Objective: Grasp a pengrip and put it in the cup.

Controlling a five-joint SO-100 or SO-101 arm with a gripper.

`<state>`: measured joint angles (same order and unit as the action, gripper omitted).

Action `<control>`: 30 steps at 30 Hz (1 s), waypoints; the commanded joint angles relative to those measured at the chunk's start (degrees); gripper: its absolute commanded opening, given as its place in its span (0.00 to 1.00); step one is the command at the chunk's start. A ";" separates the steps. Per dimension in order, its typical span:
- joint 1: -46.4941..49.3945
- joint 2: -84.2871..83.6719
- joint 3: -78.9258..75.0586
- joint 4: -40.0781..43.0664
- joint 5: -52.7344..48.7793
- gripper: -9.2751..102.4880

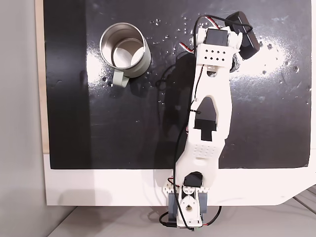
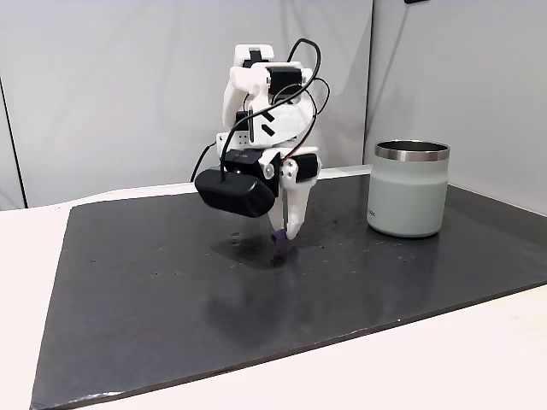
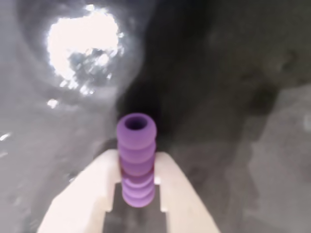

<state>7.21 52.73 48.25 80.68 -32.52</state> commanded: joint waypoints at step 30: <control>-24.70 1.23 -50.62 21.62 9.58 0.08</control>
<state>-15.38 50.01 0.53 102.66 -23.38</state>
